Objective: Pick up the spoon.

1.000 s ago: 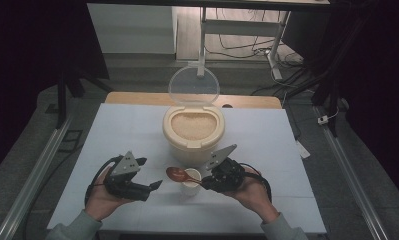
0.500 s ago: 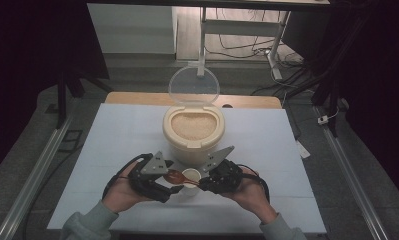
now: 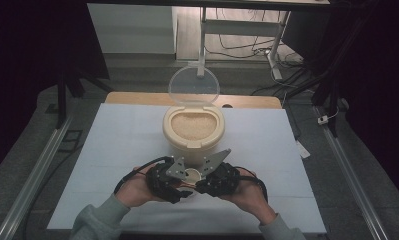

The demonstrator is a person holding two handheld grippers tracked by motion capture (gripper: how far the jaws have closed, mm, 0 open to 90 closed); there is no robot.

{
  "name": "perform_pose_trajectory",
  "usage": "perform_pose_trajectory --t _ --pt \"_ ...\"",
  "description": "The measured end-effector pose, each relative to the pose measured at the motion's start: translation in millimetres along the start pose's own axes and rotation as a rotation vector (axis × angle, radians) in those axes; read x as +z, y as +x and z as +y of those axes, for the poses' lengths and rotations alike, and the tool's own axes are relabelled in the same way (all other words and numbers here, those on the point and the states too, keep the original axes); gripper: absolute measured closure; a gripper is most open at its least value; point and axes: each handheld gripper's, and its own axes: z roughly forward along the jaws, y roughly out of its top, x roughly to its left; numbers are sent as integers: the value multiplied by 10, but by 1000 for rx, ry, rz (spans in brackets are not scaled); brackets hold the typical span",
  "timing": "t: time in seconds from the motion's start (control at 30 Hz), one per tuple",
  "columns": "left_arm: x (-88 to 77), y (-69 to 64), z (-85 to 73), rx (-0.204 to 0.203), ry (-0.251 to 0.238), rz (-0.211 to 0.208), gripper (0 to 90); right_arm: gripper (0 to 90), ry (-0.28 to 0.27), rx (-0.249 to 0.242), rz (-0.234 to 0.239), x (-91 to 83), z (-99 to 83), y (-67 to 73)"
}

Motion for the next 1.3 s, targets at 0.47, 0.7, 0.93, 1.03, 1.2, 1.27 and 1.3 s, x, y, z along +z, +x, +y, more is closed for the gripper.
perform_pose_trajectory --t 0.47,0.7,0.93,1.03,1.2,1.27,1.3 --pt "96 -44 3 65 75 -75 728 801 5 -99 17 16 35 85" --pt "153 -105 -14 74 93 -126 774 799 38 -199 47 65 50 154" --pt "138 -66 -27 71 87 -97 780 745 -47 -80 22 27 -2 57" --pt "112 -34 -41 58 71 -69 781 666 -118 -4 -19 -39 -31 0" --pt "87 -10 -61 39 45 -40 781 532 -226 97 -88 -169 -89 -58" --pt "76 2 -73 26 32 -26 781 514 -242 119 -109 -190 -100 -65" --pt "68 8 -78 23 28 -21 781 499 -257 142 -127 -208 -115 -68"
